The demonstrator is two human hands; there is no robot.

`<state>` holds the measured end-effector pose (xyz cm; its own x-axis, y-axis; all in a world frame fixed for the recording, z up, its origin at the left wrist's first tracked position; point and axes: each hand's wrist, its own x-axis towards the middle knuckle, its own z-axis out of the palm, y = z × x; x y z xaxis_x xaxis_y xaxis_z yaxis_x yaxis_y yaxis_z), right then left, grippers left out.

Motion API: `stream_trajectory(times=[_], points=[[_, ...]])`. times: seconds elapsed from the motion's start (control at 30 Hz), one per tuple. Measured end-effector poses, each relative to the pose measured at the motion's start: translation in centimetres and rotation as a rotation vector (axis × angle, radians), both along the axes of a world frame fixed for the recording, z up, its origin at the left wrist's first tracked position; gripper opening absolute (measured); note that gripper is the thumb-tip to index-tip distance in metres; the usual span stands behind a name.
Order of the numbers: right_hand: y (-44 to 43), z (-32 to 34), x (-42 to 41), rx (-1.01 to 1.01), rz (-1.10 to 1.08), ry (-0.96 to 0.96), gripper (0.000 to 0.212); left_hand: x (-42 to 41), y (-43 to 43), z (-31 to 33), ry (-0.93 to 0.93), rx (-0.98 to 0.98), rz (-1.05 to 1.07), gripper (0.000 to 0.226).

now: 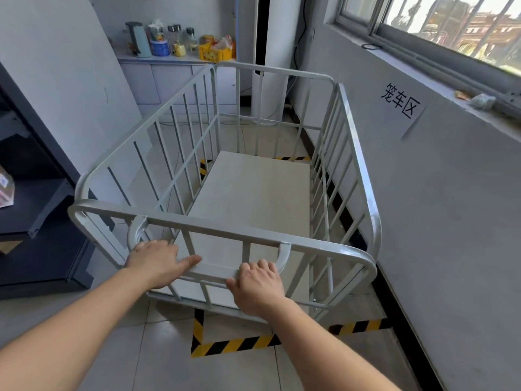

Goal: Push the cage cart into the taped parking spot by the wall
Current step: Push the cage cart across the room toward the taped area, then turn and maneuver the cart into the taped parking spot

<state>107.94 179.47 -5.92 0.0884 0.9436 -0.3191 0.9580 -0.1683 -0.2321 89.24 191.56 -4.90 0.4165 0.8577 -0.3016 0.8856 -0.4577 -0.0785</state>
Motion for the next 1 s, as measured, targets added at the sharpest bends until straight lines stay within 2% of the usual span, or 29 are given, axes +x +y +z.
stream_trajectory(times=[0.13,0.2,0.3,0.4,0.53,0.7,0.8,1.0], points=[[0.7,0.4,-0.4,-0.051,0.059,0.14,0.056,3.3,0.0,1.0,-0.135,0.183,0.035,0.049],[0.7,0.7,-0.1,-0.032,0.104,0.25,0.054,5.4,-0.1,1.7,-0.252,0.203,0.017,0.037],[0.1,1.4,2.1,0.107,0.178,0.319,0.05,9.4,-0.8,2.3,-0.409,0.171,-0.066,0.027],[-0.9,2.0,7.4,0.281,0.204,0.231,0.038,13.5,-2.1,1.7,-0.459,0.17,-0.127,0.024],[-1.4,2.6,17.1,0.319,0.18,0.043,0.038,18.9,-4.0,-0.3,-0.251,0.032,-0.201,0.047],[-0.7,2.7,26.5,0.204,0.189,-0.099,0.044,23.3,-5.1,-1.0,-0.093,-0.203,-0.253,0.07],[0.1,2.5,29.9,0.149,0.242,-0.136,0.045,23.6,-5.0,-0.7,-0.09,-0.21,-0.274,0.096],[1.9,2.1,32.1,0.082,0.321,-0.122,0.051,24.2,-5.2,-1.0,-0.06,-0.168,-0.262,0.115]])
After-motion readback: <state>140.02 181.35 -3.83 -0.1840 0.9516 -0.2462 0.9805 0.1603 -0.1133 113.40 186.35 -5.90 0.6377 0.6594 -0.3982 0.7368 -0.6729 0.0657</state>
